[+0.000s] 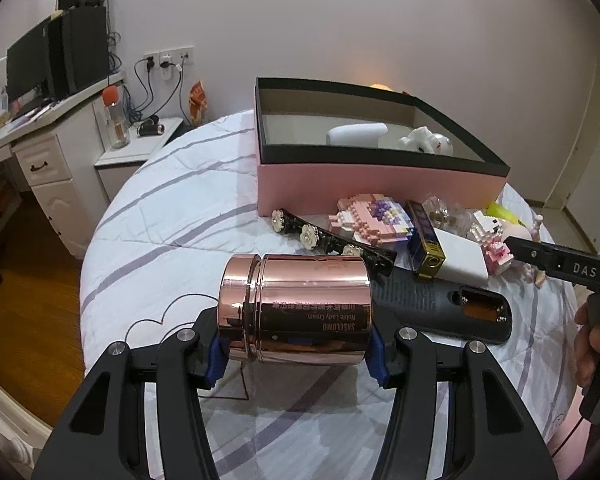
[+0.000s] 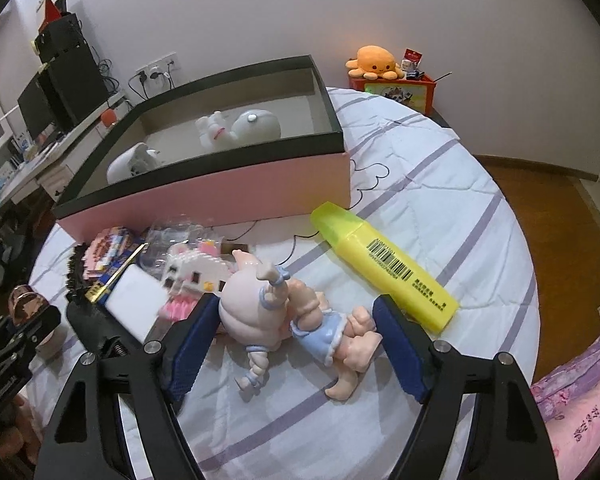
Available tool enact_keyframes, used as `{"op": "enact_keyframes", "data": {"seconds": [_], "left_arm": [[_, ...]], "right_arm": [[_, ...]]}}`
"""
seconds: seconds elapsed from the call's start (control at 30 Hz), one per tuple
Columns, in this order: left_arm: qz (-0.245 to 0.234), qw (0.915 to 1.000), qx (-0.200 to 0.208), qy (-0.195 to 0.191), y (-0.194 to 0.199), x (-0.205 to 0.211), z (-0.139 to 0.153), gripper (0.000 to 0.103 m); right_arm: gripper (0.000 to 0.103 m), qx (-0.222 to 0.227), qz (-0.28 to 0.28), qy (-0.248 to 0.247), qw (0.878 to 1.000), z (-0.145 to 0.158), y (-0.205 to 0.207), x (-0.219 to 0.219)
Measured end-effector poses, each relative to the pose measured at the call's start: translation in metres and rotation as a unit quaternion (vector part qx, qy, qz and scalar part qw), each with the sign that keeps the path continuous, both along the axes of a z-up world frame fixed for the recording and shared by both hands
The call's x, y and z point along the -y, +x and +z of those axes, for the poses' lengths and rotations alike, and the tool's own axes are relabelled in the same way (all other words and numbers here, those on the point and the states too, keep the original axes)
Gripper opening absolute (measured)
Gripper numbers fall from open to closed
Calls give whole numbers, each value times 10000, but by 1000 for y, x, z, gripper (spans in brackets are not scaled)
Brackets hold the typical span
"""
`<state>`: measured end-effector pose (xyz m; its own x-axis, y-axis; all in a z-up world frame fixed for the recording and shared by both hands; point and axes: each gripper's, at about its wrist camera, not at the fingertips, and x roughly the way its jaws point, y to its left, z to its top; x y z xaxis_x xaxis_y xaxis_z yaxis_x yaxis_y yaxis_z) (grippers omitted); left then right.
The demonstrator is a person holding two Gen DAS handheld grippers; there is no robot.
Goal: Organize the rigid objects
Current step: 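Grasp the rose-gold canister with the left gripper while the right grasps the doll, then carry the canister and doll into the pink box and release both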
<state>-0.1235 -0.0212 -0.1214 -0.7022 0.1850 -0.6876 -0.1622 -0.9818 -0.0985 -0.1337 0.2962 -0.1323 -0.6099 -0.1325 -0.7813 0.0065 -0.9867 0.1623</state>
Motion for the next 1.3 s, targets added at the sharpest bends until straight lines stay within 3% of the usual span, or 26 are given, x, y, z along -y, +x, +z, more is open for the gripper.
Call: {"op": "enact_keyframes", "data": {"seconds": [0.3, 0.67, 0.87, 1.07, 1.3], "left_arm": [[6, 10000, -95, -8, 4, 3, 11, 55], [-41, 9994, -338, 56, -9, -6, 46, 55], [-83, 9986, -481, 198, -49, -19, 75, 55], [-105, 9974, -700, 114, -92, -40, 97, 55], [-183, 9984, -537, 19, -155, -62, 88, 55]], "right_arm": [[79, -176, -24, -117, 9998, 14, 15, 1], [79, -559, 258, -216, 9979, 54, 15, 18], [79, -877, 550, -266, 9943, 82, -14, 37], [79, -903, 766, -290, 9925, 89, -66, 56], [80, -696, 729, -336, 9943, 77, -128, 63]]}}
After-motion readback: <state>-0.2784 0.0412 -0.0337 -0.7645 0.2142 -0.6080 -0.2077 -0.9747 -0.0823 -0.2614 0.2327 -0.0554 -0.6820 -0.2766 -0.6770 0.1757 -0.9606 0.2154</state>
